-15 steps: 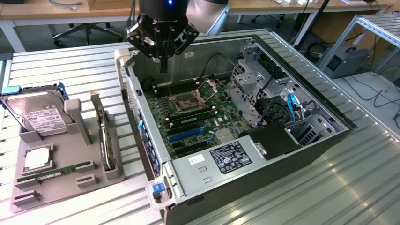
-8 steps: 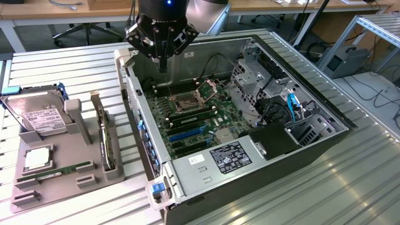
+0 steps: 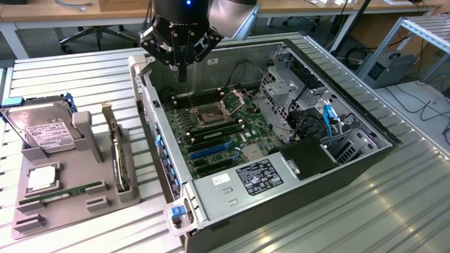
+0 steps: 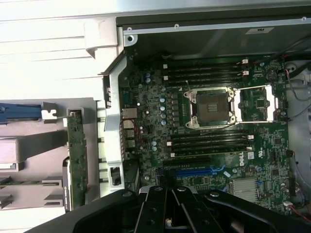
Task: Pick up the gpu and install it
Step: 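Reach for the gpu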
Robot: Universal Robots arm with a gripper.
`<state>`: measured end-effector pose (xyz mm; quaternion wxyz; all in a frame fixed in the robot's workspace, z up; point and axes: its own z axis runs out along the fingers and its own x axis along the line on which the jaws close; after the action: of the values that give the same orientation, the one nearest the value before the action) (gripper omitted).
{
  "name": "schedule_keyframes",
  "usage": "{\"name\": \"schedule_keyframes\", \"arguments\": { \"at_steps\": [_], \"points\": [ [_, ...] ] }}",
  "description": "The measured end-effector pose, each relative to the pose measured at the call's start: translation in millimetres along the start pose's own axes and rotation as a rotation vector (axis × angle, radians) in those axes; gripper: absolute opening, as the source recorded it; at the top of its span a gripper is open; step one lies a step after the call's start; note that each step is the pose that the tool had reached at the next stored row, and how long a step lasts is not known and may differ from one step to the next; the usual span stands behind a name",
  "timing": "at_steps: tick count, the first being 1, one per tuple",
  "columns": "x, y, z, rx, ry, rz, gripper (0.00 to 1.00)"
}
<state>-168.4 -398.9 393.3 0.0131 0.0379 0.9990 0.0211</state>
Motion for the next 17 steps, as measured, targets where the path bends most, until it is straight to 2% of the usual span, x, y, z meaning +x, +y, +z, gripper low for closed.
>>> {"name": "schedule_keyframes", "arguments": {
  "at_steps": [17],
  "points": [
    [4.3,-0.3,-0.1,0.0003,-0.0001,0.0,0.11]
  ]
}}
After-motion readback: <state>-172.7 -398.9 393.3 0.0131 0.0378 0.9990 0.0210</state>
